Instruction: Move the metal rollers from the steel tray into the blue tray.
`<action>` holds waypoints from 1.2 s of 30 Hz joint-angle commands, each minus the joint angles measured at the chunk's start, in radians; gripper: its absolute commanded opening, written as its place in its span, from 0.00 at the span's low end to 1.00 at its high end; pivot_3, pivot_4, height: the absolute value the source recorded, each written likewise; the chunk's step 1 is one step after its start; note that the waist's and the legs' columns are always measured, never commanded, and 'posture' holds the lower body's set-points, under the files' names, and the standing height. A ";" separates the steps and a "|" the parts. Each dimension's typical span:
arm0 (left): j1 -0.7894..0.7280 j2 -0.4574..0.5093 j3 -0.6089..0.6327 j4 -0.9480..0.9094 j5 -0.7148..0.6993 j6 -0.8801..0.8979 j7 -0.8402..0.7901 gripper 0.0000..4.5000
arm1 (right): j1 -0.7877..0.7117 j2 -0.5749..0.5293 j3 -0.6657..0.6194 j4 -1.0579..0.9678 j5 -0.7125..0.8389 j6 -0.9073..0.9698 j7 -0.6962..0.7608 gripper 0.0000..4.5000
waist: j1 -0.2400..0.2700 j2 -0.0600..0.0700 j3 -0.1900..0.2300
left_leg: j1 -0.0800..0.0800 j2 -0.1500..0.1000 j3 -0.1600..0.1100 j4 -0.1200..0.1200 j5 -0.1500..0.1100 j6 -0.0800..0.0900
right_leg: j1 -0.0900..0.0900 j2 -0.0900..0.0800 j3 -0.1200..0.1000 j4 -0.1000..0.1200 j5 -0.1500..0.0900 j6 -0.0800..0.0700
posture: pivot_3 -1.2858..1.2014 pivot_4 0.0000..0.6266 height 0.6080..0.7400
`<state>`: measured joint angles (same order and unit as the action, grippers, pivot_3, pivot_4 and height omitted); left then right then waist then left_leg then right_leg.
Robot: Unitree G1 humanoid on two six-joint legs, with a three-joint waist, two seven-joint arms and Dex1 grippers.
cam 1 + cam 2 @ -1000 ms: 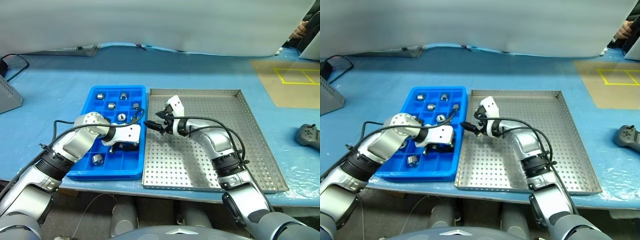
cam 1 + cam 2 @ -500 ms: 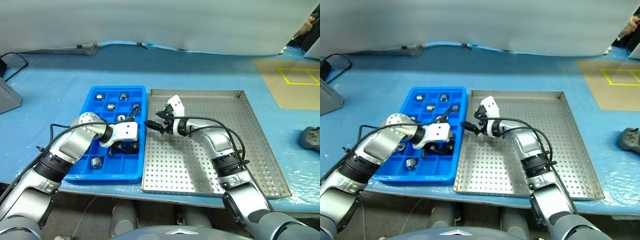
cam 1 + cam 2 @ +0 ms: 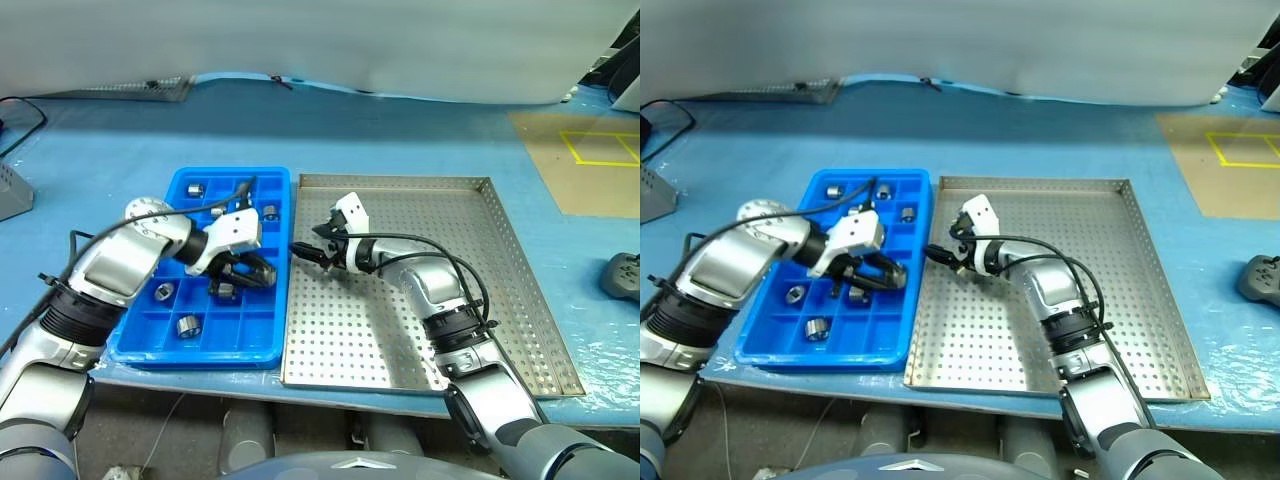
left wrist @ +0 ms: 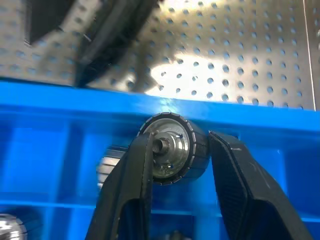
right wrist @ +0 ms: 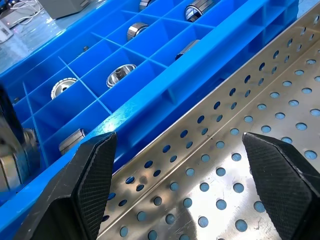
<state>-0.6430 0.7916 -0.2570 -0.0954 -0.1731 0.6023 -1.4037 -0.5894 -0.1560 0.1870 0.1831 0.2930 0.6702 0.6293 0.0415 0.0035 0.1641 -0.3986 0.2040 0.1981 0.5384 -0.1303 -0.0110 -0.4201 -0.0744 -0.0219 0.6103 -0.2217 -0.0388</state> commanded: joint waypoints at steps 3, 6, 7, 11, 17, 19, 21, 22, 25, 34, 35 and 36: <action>0.000 0.042 0.067 -0.086 -0.118 0.069 -0.035 0.30 | -0.016 0.009 -0.008 -0.004 0.001 -0.022 0.010 0.94 | -0.001 -0.001 0.000 | 0.000 0.000 0.000 0.000 0.000 0.000 | 0.000 0.000 0.000 0.000 0.000 0.000 | 0.47 0.24 1.00; 0.040 0.092 0.061 -0.127 -0.156 0.080 -0.072 0.30 | -0.015 0.008 -0.006 0.002 -0.002 -0.025 0.013 0.94 | -0.003 -0.001 0.001 | 0.000 0.001 0.000 0.000 0.000 0.000 | -0.001 0.000 0.000 0.000 0.000 0.000 | 0.47 0.24 1.00; 0.050 0.102 0.061 -0.136 -0.162 0.079 -0.070 0.30 | -0.015 0.008 -0.006 0.003 -0.002 -0.025 0.013 0.94 | -0.002 -0.001 0.001 | 0.000 0.001 0.000 0.000 0.000 0.000 | -0.001 0.000 0.000 0.000 0.000 0.000 | 0.47 0.24 1.00; 0.075 0.134 0.069 -0.155 -0.183 0.073 -0.063 0.30 | -0.013 0.006 -0.005 0.006 -0.004 -0.024 0.016 0.94 | 0.000 -0.001 0.001 | -0.001 0.001 0.000 0.000 0.000 0.000 | -0.001 0.000 0.000 0.000 0.000 0.000 | 0.47 0.24 1.00; 0.127 0.179 0.038 -0.192 -0.190 0.048 -0.082 0.30 | -0.014 0.006 -0.004 0.012 -0.011 -0.025 0.024 0.94 | 0.000 -0.001 0.001 | 0.000 0.001 0.000 0.000 0.000 -0.001 | -0.001 0.000 0.000 0.001 0.000 0.000 | 0.47 0.24 1.00; 0.145 0.179 0.009 -0.206 -0.171 0.041 -0.072 0.30 | -0.014 0.006 -0.004 0.014 -0.013 -0.026 0.026 0.94 | 0.000 -0.001 0.001 | 0.000 0.001 0.000 0.000 0.000 -0.001 | -0.001 0.000 0.000 0.001 0.000 0.000 | 0.47 0.24 1.00; 0.154 0.176 -0.011 -0.218 -0.161 0.041 -0.063 0.30 | -0.014 0.006 -0.005 0.014 -0.014 -0.026 0.028 0.94 | 0.000 -0.001 0.001 | 0.000 0.001 0.000 0.000 0.000 -0.001 | -0.001 0.000 0.000 0.001 0.000 0.000 | 0.47 0.24 1.00; 0.159 0.171 -0.031 -0.222 -0.144 0.032 -0.055 0.30 | -0.014 0.006 -0.005 0.014 -0.015 -0.025 0.028 0.94 | 0.000 -0.001 0.001 | 0.000 0.001 0.000 0.000 0.000 -0.001 | -0.001 0.000 0.000 0.001 0.000 0.000 | 0.47 0.24 1.00; 0.177 0.170 -0.077 -0.218 -0.103 0.007 -0.042 0.38 | -0.011 0.005 -0.007 0.013 -0.017 -0.025 0.027 0.94 | 0.000 -0.001 0.001 | 0.000 0.001 0.000 0.001 0.000 -0.001 | -0.001 0.000 0.000 0.002 0.000 0.000 | 0.47 0.24 1.00; 0.003 -0.119 0.126 -0.043 -0.193 0.100 0.260 0.89 | 0.016 -0.033 -0.045 -0.037 0.022 -0.002 0.057 0.94 | 0.012 -0.002 0.001 | -0.001 0.000 0.003 0.006 0.001 -0.002 | 0.000 0.000 0.000 0.008 0.000 0.000 | 0.47 0.24 1.00; -0.016 -0.161 0.174 -0.036 -0.235 0.114 0.288 0.89 | 0.026 -0.048 -0.069 -0.059 0.044 0.008 0.069 0.94 | 0.012 -0.002 0.002 | -0.002 0.000 0.003 0.008 0.001 -0.002 | 0.000 0.000 0.000 0.009 0.000 0.000 | 0.47 0.24 1.00; -0.026 -0.195 0.212 -0.038 -0.271 0.126 0.310 0.89 | 0.034 -0.060 -0.095 -0.076 0.063 0.015 0.075 0.94 | 0.011 -0.002 0.002 | -0.002 0.000 0.003 0.009 0.001 -0.001 | 0.000 0.000 0.000 0.009 0.000 0.000 | 0.47 0.24 1.00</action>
<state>-0.6479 0.6155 -0.1322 -0.1220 -0.3721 0.7068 -1.1386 -0.5615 -0.1948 0.1540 0.1711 0.3113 0.6775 0.6844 0.0527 0.0010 0.1657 -0.4006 0.2038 0.2012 0.5477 -0.1296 -0.0120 -0.4202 -0.0748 -0.0220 0.6194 -0.2211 -0.0395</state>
